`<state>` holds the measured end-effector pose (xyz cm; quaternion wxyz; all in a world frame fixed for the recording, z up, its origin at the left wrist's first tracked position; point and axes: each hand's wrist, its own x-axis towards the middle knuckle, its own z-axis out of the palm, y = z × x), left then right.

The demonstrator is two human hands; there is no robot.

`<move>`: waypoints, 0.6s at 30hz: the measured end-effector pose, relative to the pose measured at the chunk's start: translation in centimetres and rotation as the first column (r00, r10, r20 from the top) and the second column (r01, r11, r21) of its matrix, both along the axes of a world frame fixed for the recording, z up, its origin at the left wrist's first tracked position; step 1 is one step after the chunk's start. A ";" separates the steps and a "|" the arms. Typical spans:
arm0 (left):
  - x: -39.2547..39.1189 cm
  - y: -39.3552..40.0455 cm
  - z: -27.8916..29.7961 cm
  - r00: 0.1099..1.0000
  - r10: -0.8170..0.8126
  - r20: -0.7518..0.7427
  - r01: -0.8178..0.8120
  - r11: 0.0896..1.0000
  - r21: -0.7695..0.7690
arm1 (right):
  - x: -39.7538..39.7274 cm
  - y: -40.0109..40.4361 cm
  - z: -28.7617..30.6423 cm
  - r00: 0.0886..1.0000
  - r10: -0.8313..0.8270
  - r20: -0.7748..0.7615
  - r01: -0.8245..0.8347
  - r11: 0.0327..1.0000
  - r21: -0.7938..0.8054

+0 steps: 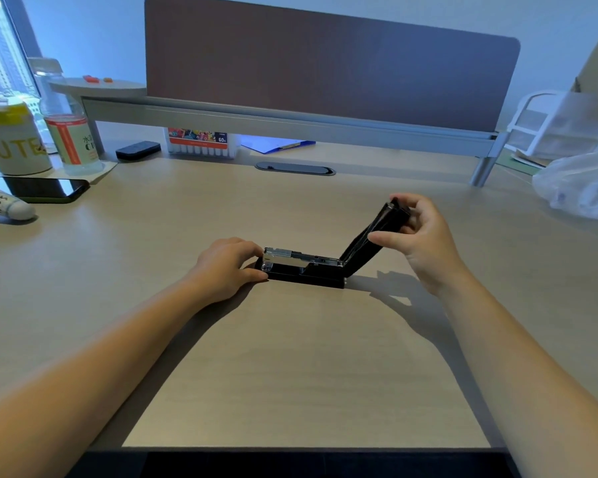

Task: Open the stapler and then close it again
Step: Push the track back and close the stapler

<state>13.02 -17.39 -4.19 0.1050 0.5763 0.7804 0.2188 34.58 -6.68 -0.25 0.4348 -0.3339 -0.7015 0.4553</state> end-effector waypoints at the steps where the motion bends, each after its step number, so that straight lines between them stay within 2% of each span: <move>1: 0.0 0.1 0.0 1.000 -0.002 0.001 0.002 1.000 -0.001 | -0.6 -0.1 -0.1 0.999 0.032 -0.030 -0.033 0.999 -0.033; 4: 0.1 0.2 -0.1 1.000 -0.007 0.000 0.007 1.000 0.002 | -2.4 -0.7 -0.7 0.993 0.121 0.007 -0.120 0.991 -0.050; 10: -0.1 0.3 -0.4 1.000 -0.005 0.017 0.005 1.000 0.009 | -4.9 -1.2 -0.6 0.964 0.148 0.220 -0.181 0.973 0.140; 18: -0.6 0.6 -0.8 0.998 0.000 0.060 -0.003 0.999 0.034 | -7.3 -1.5 -1.4 0.830 0.121 0.544 -0.298 0.922 0.249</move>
